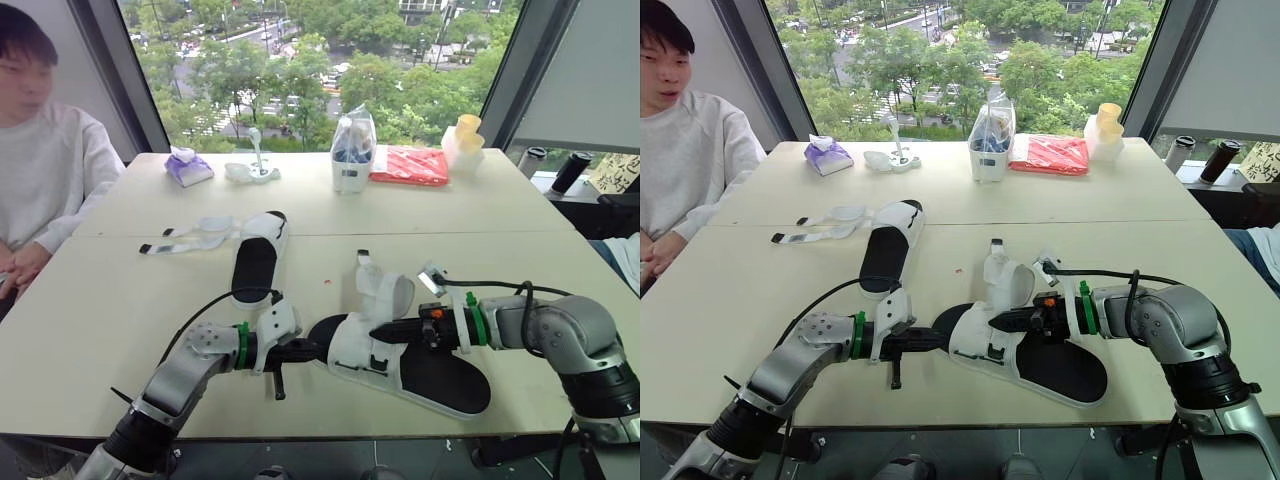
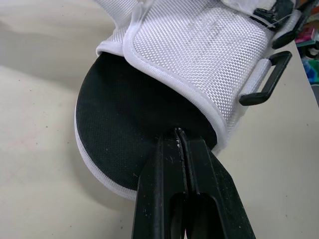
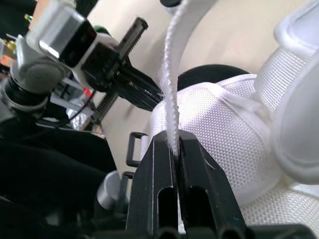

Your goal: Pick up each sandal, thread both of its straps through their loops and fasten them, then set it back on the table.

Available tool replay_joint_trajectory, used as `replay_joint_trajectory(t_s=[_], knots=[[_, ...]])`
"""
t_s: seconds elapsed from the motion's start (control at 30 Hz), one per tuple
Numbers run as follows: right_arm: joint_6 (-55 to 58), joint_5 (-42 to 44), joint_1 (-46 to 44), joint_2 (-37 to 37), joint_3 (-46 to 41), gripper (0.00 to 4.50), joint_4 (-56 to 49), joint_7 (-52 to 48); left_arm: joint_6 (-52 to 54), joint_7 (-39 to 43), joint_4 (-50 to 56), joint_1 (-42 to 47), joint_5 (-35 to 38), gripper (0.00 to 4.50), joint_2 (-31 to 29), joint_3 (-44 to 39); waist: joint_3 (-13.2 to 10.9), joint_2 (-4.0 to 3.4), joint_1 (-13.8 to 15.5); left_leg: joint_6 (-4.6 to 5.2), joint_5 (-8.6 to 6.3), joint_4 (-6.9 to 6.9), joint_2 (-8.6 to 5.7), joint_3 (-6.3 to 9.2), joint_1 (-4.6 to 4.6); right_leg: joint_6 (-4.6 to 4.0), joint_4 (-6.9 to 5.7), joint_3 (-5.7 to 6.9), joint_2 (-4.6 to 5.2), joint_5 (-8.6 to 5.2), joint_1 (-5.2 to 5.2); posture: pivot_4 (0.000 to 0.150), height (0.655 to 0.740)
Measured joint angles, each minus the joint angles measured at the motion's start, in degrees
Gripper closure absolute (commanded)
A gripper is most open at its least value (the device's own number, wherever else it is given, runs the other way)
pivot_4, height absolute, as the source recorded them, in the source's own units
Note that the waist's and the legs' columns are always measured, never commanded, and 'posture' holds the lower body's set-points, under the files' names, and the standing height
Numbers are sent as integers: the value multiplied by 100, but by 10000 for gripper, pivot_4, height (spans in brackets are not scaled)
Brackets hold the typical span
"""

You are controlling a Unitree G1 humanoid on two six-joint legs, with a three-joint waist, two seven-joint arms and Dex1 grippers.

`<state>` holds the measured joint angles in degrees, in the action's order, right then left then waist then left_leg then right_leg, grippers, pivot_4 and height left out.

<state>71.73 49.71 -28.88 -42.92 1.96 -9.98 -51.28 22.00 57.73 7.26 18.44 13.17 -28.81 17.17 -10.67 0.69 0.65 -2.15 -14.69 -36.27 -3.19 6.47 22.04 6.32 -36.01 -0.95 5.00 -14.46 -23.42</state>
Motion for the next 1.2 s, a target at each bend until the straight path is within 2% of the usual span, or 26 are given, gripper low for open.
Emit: replay_joint_trajectory(t_s=[0.67,1.03,1.2], knots=[[-325,-122,324,-77,-13,44642,-956,238,-55,5,-51,17,0,45000,10,11,0,0,-8,0,0,2,1,3,-1,0,0,0,0,0,-1,1500,7400],[-1048,-870,-106,144,322,44642,34,236,230,784,-45,214,178,45000,-103,212,0,-1,3,0,0,0,-2,0,0,0,0,0,0,0,1,1500,7400],[-620,-527,-172,-21,165,44642,132,-184,200,940,-319,344,183,45000,218,346,1,-1,44,2,-1,-8,-15,6,14,5,5,6,11,3,4,1500,7400]])
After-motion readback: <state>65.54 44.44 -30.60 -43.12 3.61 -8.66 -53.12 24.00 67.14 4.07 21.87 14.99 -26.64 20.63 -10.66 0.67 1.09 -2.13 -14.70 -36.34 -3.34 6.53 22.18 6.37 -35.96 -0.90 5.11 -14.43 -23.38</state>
